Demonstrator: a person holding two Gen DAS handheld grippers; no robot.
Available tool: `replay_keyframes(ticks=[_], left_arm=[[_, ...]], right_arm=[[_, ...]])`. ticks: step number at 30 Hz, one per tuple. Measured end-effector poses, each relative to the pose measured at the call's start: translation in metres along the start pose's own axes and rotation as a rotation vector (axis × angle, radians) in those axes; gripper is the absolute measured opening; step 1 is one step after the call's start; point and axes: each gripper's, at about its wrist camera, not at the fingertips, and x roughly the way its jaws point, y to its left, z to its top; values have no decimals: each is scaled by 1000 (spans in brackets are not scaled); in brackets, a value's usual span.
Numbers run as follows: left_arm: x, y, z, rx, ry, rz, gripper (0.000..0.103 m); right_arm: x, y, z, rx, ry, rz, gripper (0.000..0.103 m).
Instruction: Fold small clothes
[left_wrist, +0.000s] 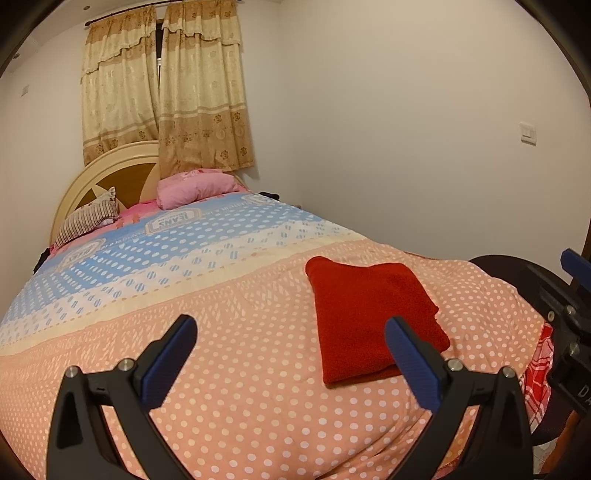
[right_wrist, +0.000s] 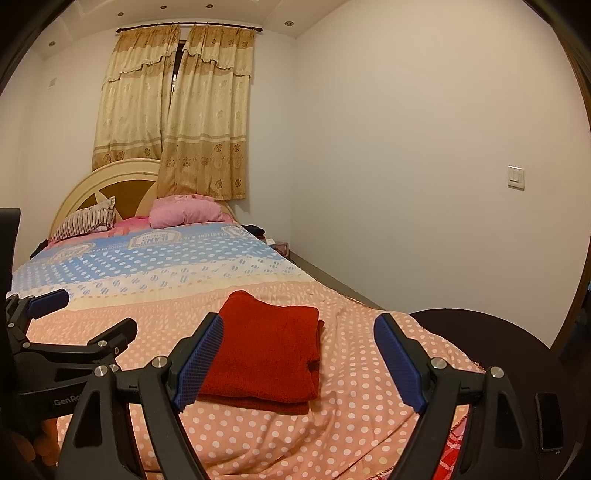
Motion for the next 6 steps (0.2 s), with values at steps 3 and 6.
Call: replay_keyframes(ticks=[3,6], left_arm=[[3,1,-1,-5,12,-2,103],[7,2,0,-9,20,-2,103]], right_arm=[[1,0,0,-2,2,1,84],[1,0,0,-2,3,1,84]])
